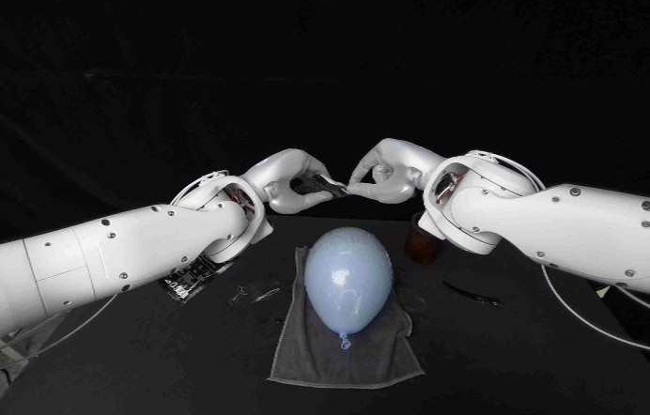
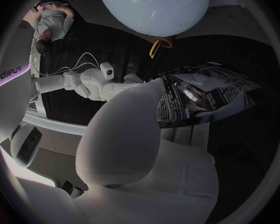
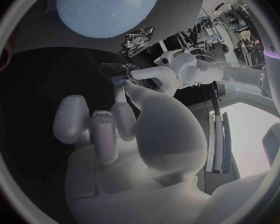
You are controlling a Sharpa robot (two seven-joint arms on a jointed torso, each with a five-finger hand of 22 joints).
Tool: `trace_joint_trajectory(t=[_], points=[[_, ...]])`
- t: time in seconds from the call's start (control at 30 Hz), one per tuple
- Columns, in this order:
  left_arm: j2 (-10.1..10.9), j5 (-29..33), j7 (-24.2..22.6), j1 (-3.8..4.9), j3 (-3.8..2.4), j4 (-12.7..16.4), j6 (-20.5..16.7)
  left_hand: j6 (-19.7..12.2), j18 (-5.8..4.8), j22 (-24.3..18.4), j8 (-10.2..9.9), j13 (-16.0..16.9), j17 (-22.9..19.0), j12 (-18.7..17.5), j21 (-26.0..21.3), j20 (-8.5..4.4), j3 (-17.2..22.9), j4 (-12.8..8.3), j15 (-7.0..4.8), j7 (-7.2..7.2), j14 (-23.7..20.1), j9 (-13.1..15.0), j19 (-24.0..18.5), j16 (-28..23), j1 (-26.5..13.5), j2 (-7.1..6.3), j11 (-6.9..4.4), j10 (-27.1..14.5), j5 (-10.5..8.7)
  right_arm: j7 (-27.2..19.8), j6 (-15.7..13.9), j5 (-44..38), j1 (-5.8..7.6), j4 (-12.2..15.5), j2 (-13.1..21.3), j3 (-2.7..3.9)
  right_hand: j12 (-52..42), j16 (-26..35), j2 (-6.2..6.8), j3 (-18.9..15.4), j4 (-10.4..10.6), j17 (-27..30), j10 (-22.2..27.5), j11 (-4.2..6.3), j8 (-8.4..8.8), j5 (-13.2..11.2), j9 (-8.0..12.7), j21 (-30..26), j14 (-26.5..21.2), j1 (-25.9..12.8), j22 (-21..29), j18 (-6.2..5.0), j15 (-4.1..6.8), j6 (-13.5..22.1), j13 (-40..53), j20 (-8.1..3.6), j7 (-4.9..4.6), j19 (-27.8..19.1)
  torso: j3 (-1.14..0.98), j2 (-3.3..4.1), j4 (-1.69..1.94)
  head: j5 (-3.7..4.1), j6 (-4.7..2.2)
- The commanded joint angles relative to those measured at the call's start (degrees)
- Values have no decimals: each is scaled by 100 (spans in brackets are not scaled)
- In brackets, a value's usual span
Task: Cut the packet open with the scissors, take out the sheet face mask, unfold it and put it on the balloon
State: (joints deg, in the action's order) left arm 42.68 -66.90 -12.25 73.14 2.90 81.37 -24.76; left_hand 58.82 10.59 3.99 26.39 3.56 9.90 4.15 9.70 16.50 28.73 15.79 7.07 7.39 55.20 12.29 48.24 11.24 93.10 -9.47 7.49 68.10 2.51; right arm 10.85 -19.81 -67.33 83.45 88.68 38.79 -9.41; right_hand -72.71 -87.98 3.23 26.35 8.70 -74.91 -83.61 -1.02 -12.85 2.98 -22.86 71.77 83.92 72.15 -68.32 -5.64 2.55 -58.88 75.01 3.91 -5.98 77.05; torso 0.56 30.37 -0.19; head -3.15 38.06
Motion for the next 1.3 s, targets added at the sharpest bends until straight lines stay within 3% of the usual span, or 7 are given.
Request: trace_joint_trajectory(t=[0.03,0.17,0.27,0.33,0.8,1.3], points=[[-10,-97,-32,14,-10,3,20,26,-14,-5,23,5,-1,-39,-36,-16,31,10,-11,2,43,267,34,-29,53,19,-17,42,22,2,95,-3,-1,25,20,4,-21,-35,-5,-14,75,-839,-48,-14,-22,-22,-13,28,480,-97,-9,48,1,-9,212,-22,9,5,0,1,2,11,3],[-14,-117,-31,16,-10,5,19,26,-14,-5,23,5,-1,-39,-36,-16,31,10,-11,2,43,267,34,-29,53,19,-17,42,22,-7,120,25,-1,34,40,4,-48,-37,-29,-28,151,-848,-58,-16,-26,-22,-27,29,482,-151,-18,49,0,-5,242,-22,9,5,1,3,1,23,10],[-16,-129,-27,18,-10,10,18,26,-14,-5,23,5,-1,-39,-36,-16,31,10,-11,2,43,267,34,-29,53,19,-17,42,22,-9,142,42,-1,25,43,4,-59,-38,-72,-25,210,-851,-63,-15,-30,-21,-39,22,482,-180,-15,47,0,-5,259,-22,12,-1,3,1,2,42,-36],[-19,-134,-23,19,-10,19,17,26,-14,-5,23,5,-1,-39,-36,-16,31,10,-11,2,43,267,34,-29,53,19,-17,42,22,-9,154,53,-1,15,40,4,-65,-36,-126,-6,249,-844,-66,-12,-34,-21,-48,24,480,-186,-23,48,1,-8,269,-22,16,1,5,2,4,58,-31],[-30,-142,-17,29,-10,86,21,27,-15,-5,27,4,-1,-44,-38,-17,49,2,-10,-8,47,273,39,-34,52,14,-13,46,22,15,284,78,-1,-54,-35,4,-126,-39,-171,41,226,-855,-90,1,-49,-21,-74,32,482,-106,-43,50,10,-11,326,-27,32,6,11,1,10,42,42],[-26,-148,-6,38,-9,92,30,27,-15,-5,27,4,-1,-44,-38,-17,49,2,-10,-8,47,273,39,-34,52,14,-13,46,22,18,332,63,0,-71,-56,4,-164,-48,-349,181,207,-893,-107,7,-70,-20,-119,27,489,4,-56,50,18,-7,375,-35,37,3,2,-2,0,47,33]])
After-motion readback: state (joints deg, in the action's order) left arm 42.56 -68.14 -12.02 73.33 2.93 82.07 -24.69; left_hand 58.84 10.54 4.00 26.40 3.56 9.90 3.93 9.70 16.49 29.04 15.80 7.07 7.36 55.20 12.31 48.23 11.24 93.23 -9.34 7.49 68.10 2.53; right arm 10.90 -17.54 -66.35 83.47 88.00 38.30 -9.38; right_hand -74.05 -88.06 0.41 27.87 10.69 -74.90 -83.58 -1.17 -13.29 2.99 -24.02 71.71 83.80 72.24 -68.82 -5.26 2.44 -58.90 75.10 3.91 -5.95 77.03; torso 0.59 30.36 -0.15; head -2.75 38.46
